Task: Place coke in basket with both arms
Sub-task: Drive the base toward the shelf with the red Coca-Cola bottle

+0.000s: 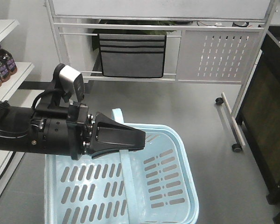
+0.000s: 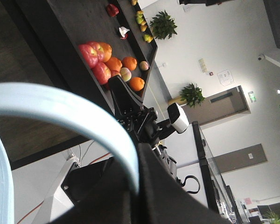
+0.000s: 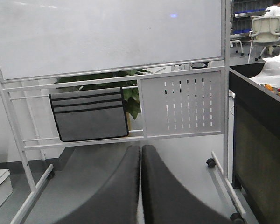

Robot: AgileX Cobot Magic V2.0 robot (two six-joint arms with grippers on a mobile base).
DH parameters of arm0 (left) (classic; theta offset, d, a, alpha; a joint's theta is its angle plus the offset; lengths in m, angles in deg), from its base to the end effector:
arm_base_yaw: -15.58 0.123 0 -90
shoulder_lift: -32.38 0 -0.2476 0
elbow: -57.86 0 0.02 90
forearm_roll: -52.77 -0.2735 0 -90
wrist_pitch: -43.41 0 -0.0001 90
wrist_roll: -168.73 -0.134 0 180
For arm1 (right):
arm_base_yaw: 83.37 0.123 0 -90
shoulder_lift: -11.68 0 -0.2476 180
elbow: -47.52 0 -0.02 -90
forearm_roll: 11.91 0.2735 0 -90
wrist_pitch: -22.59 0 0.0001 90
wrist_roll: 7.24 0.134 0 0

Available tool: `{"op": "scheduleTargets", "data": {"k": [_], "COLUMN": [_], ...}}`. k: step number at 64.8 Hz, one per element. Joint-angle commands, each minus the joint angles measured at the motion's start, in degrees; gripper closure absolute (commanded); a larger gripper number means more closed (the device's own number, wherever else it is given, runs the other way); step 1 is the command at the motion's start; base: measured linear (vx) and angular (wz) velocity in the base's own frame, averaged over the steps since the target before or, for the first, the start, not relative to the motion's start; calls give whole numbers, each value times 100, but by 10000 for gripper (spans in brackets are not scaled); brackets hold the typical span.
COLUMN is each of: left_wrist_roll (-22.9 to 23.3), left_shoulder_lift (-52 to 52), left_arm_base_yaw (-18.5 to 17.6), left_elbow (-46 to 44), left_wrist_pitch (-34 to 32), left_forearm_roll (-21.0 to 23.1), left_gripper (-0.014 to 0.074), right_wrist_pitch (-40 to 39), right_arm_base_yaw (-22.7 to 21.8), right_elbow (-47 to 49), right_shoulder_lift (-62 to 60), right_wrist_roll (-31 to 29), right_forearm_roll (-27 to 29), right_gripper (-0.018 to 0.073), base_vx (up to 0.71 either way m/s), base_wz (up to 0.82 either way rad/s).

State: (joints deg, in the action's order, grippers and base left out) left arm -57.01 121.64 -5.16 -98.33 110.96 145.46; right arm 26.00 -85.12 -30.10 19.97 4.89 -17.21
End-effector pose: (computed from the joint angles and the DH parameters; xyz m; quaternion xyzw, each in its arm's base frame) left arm 0.2419 -0.2239 0.2671 0.1443 0.7308 -0.6522 0.1408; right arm 0.1603 -0.0056 0.1997 0.0546 0.7007 0.0297 0.7108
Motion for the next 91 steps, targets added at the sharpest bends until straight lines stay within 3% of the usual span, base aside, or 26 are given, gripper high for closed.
{"op": "scheduleTargets", "data": {"k": [1,91], "left_wrist_roll": [-45,-45], "left_shoulder_lift": [-195,-195], "left_arm_base_yaw": [-27,-27], "left_elbow": [-151,-151], "left_wrist_pitch": [370,370], "left_forearm_roll": [536,536], "left_gripper": [604,604], "right_wrist_pitch": [-406,-406], "right_arm_base_yaw": [-25,-25], "right_elbow": [-87,-87], "right_shoulder_lift": [-86,-86], "right_wrist_roll": [-33,-33], "right_forearm_roll": [-29,-29], "right_gripper": [564,564], "base_vx": [25,24], "base_wz": [-1,3]}}
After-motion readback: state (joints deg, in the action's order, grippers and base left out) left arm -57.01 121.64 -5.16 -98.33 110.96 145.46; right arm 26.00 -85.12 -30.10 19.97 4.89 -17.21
